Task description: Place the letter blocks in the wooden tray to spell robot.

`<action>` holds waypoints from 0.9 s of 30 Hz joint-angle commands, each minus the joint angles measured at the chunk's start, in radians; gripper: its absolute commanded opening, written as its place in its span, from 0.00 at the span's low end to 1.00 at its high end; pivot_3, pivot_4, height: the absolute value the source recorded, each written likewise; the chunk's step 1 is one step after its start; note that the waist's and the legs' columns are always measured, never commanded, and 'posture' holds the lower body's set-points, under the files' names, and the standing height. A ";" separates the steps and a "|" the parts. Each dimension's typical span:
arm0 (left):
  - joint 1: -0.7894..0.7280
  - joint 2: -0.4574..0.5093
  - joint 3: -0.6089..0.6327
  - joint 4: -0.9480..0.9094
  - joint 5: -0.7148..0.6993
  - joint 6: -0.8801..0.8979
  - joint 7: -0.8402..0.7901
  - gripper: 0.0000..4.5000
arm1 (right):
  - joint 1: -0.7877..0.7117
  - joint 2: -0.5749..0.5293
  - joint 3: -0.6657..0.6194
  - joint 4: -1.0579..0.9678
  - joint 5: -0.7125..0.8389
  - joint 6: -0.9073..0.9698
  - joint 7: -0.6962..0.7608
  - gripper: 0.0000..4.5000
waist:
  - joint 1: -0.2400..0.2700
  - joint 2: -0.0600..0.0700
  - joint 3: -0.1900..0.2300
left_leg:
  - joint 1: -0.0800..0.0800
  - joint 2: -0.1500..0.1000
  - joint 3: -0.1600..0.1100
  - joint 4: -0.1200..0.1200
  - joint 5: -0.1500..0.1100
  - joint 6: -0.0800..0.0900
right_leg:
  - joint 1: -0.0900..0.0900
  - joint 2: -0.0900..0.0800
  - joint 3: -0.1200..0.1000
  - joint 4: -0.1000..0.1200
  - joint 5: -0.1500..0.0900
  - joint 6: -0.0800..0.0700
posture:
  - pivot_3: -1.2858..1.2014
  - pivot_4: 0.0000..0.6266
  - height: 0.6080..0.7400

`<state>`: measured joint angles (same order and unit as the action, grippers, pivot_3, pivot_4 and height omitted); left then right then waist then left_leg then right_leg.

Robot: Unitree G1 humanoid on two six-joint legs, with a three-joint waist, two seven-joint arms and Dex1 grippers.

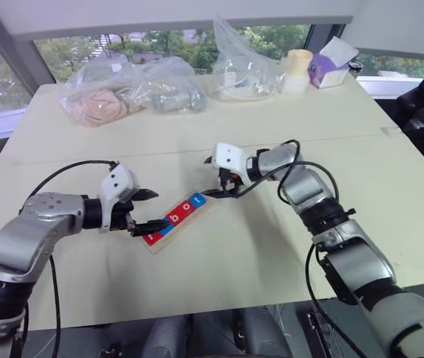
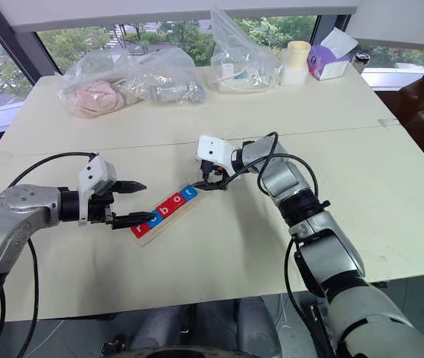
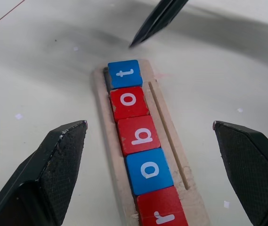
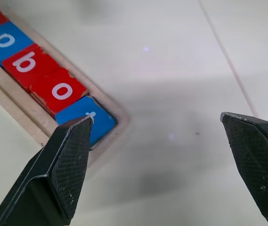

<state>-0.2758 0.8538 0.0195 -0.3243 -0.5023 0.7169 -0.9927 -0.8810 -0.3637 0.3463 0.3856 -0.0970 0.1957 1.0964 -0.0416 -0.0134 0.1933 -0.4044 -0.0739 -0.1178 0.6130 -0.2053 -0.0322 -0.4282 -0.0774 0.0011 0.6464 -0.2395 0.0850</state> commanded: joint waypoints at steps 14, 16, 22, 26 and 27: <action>-0.006 0.015 0.026 -0.029 -0.023 0.006 0.007 1.00 | 0.025 0.022 0.030 0.077 -0.041 -0.064 -0.085 0.98 | 0.000 0.000 0.000 | 0.000 0.000 0.000 0.000 0.000 0.000 | 0.000 0.000 0.000 0.000 0.000 0.000 | 0.52 0.24 1.00; -0.004 0.015 0.026 -0.026 -0.021 0.005 0.006 1.00 | 0.015 0.032 0.032 0.104 -0.046 -0.080 -0.093 0.98 | 0.000 0.000 0.000 | 0.000 0.000 0.000 0.000 0.000 0.000 | 0.000 0.000 0.000 0.000 0.000 0.000 | 0.52 0.24 1.00; 0.003 0.013 0.028 -0.030 -0.021 0.006 0.009 1.00 | -0.009 0.057 0.026 0.137 -0.044 -0.099 -0.108 0.98 | -0.002 0.000 0.000 | 0.000 0.000 0.000 0.000 0.000 0.000 | 0.000 0.000 0.000 0.000 0.000 0.000 | 0.52 0.24 1.00; 0.005 0.012 0.029 -0.033 -0.023 0.008 0.012 1.00 | 0.001 0.047 0.026 0.106 -0.038 -0.089 -0.086 0.98 | -0.001 0.000 0.000 | 0.000 0.000 0.000 0.000 0.000 0.000 | 0.000 0.000 0.000 0.000 0.000 0.000 | 0.52 0.24 1.00; 0.005 0.011 0.031 -0.034 -0.026 0.011 0.013 1.00 | 0.005 0.037 0.027 0.094 -0.039 -0.086 -0.078 0.98 | -0.001 0.000 0.000 | 0.000 0.000 0.000 0.000 0.000 0.000 | 0.000 0.000 0.000 0.000 0.000 0.000 | 0.52 0.24 1.00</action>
<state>-0.2705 0.8547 0.0206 -0.3269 -0.5135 0.7303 -0.9806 -0.8666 -0.3170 0.3814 0.5301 -0.1435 0.1127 1.0059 -0.0425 -0.0134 0.1932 -0.4044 -0.0737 -0.1177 0.6131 -0.2052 -0.0323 -0.4282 -0.0770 0.0012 0.6465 -0.2395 0.0849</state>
